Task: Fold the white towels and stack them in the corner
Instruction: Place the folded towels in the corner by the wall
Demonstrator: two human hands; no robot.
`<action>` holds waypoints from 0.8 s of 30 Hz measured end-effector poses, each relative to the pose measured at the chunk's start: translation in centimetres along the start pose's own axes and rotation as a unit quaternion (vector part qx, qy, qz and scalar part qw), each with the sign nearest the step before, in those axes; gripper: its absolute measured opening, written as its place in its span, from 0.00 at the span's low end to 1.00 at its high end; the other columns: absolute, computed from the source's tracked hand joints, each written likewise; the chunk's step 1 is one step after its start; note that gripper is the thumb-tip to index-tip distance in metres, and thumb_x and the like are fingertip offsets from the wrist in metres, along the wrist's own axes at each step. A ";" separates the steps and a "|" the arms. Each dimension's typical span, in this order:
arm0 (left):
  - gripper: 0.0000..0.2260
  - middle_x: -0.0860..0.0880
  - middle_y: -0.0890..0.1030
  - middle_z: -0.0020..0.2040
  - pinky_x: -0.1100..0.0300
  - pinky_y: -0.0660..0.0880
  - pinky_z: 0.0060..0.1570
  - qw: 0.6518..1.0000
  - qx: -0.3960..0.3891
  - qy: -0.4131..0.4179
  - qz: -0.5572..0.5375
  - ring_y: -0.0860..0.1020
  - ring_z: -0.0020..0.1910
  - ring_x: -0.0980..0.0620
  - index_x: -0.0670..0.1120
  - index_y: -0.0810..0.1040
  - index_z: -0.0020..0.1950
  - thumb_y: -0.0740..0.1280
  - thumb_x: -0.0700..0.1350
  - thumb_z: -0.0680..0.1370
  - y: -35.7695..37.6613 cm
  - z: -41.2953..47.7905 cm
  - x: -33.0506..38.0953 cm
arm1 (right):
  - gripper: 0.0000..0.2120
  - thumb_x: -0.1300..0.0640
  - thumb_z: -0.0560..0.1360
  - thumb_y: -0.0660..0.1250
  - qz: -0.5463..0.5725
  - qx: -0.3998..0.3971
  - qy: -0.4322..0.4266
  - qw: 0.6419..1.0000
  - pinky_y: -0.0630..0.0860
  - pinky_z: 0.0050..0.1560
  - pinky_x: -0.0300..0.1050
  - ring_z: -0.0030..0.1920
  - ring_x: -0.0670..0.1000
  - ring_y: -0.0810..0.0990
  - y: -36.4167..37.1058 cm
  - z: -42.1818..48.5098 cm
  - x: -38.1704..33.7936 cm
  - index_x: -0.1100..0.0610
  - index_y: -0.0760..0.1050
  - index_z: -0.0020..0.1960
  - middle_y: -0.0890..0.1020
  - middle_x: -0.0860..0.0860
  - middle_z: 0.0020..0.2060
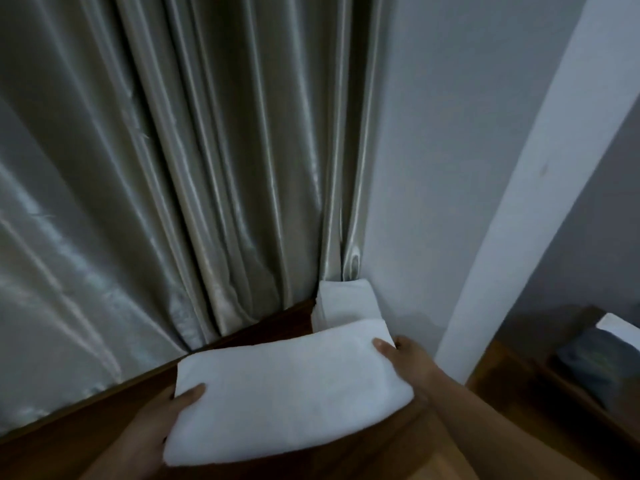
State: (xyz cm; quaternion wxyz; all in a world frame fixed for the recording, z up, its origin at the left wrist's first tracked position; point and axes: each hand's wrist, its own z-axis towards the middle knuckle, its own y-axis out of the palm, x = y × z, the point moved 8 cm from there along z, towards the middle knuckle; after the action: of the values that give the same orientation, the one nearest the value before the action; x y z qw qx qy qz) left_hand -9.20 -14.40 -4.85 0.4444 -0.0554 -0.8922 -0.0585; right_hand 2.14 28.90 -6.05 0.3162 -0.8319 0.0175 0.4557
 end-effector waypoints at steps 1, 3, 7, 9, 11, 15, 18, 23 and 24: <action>0.21 0.40 0.82 0.55 0.40 0.77 0.53 1.000 -0.007 0.000 0.006 0.81 0.52 0.36 0.49 0.74 0.63 0.75 0.44 0.72 1.2 0.0 0.3 | 0.25 0.33 0.72 0.67 -0.015 -0.004 -0.006 1.000 0.78 0.54 0.52 0.47 0.53 0.82 -1.3 1.2 -0.1 0.54 0.78 0.51 0.84 0.52 0.47; 0.21 0.39 0.81 0.55 0.37 0.75 0.55 1.000 -0.009 -0.002 0.004 0.80 0.54 0.35 0.49 0.73 0.63 0.75 0.43 0.73 3.4 0.3 0.3 | 0.29 0.29 0.67 0.67 -0.029 -0.010 -0.009 0.999 0.78 0.56 0.55 0.48 0.55 0.82 -3.6 3.6 -0.4 0.54 0.79 0.50 0.84 0.52 0.47; 0.20 0.37 0.82 0.56 0.39 0.76 0.53 0.999 -0.023 -0.016 -0.033 0.80 0.54 0.35 0.45 0.75 0.63 0.74 0.40 0.73 7.2 0.9 -0.7 | 0.26 0.34 0.71 0.68 -0.070 -0.026 -0.024 0.997 0.77 0.58 0.56 0.50 0.54 0.81 -7.0 6.6 -3.3 0.54 0.79 0.55 0.83 0.53 0.52; 0.21 0.38 0.83 0.54 0.43 0.78 0.46 0.998 -0.014 0.005 -0.054 0.81 0.52 0.36 0.45 0.76 0.64 0.74 0.39 0.72 8.6 1.4 -0.4 | 0.26 0.36 0.74 0.67 -0.102 -0.027 -0.044 0.993 0.75 0.59 0.52 0.53 0.55 0.80 -8.4 7.7 -5.9 0.55 0.78 0.61 0.82 0.54 0.56; 0.20 0.39 0.83 0.53 0.47 0.78 0.43 0.997 -0.009 0.013 -0.077 0.81 0.51 0.38 0.45 0.77 0.63 0.75 0.39 0.72 9.9 1.5 -0.2 | 0.27 0.37 0.76 0.65 -0.142 -0.025 -0.062 0.988 0.73 0.61 0.50 0.58 0.56 0.78 -9.6 8.6 -8.4 0.56 0.75 0.66 0.80 0.55 0.61; 0.16 0.41 0.83 0.52 0.49 0.78 0.44 0.993 0.000 0.018 -0.118 0.81 0.51 0.40 0.45 0.79 0.60 0.73 0.38 0.74 11.9 1.7 -0.3 | 0.31 0.38 0.77 0.64 -0.211 -0.018 -0.072 0.975 0.67 0.66 0.52 0.67 0.59 0.73 -10.4 11.1 -10.6 0.57 0.70 0.72 0.74 0.56 0.70; 0.15 0.42 0.84 0.53 0.47 0.78 0.48 0.990 0.013 0.010 -0.138 0.81 0.53 0.40 0.45 0.80 0.60 0.72 0.39 0.74 12.7 1.6 -1.4 | 0.30 0.38 0.77 0.64 -0.241 -0.034 -0.080 0.967 0.69 0.67 0.53 0.66 0.59 0.74 -9.7 13.5 -10.7 0.57 0.71 0.71 0.75 0.57 0.69; 0.16 0.44 0.85 0.55 0.42 0.77 0.57 0.984 0.032 0.010 -0.173 0.81 0.56 0.41 0.46 0.80 0.62 0.71 0.39 0.75 15.0 1.3 -3.7 | 0.31 0.38 0.78 0.62 -0.327 -0.085 -0.113 0.934 0.67 0.69 0.56 0.68 0.61 0.72 -7.9 17.9 -12.9 0.59 0.69 0.72 0.72 0.58 0.71; 0.17 0.44 0.84 0.56 0.42 0.76 0.57 0.983 0.040 0.011 -0.181 0.81 0.56 0.41 0.47 0.79 0.63 0.71 0.39 0.74 15.8 1.1 -4.3 | 0.31 0.38 0.79 0.61 -0.349 -0.097 -0.123 0.924 0.66 0.69 0.55 0.68 0.61 0.72 -7.6 18.9 -13.6 0.59 0.69 0.73 0.72 0.58 0.71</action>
State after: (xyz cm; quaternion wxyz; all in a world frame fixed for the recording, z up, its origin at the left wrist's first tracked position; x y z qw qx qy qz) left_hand -5.12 1.19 -8.09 0.4382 0.1256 -0.8841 -0.1030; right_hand -17.52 41.71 0.96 0.3726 -0.7491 -0.3577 0.4148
